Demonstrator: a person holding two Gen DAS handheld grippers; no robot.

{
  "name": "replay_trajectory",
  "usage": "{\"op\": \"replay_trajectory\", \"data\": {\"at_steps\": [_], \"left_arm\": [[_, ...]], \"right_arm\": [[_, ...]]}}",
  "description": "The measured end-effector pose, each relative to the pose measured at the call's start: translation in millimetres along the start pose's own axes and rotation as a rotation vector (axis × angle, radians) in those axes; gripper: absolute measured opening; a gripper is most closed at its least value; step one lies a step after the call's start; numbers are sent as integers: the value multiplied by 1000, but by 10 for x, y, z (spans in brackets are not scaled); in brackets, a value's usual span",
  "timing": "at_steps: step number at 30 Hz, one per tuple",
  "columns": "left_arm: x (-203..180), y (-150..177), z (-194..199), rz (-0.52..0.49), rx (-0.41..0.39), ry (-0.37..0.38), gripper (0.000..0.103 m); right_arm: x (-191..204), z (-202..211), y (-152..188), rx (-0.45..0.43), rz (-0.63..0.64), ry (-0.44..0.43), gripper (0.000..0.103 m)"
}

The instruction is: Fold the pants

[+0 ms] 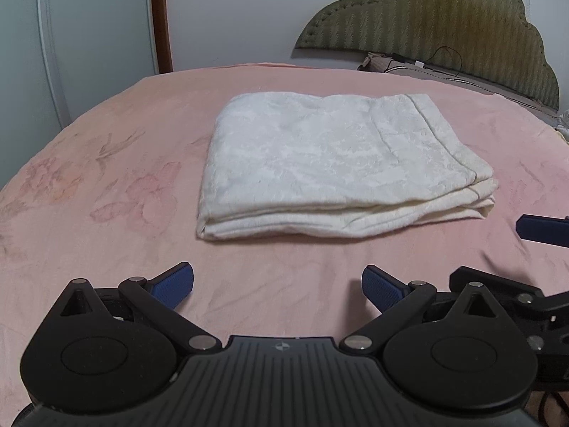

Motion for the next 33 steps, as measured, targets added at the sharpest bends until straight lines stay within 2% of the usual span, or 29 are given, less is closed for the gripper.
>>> {"op": "replay_trajectory", "data": {"at_steps": [10, 33], "left_arm": [[57, 98, -2, 7, 0, -18, 103], [87, 167, -53, 39, -29, -13, 103]], "right_arm": [[6, 13, 153, 31, -46, 6, 94], [49, -44, 198, 68, -120, 29, 96]]}}
Point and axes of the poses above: each gripper's, at about its wrist camera, not at the fingertips, and z roughly against the way its jaws point, x to its left, y to its underside, the point moved 5 cm from there along -z, roughly the way its jaws point, and after that the axes turned 10 degrees about x, right-handed, at the moved point
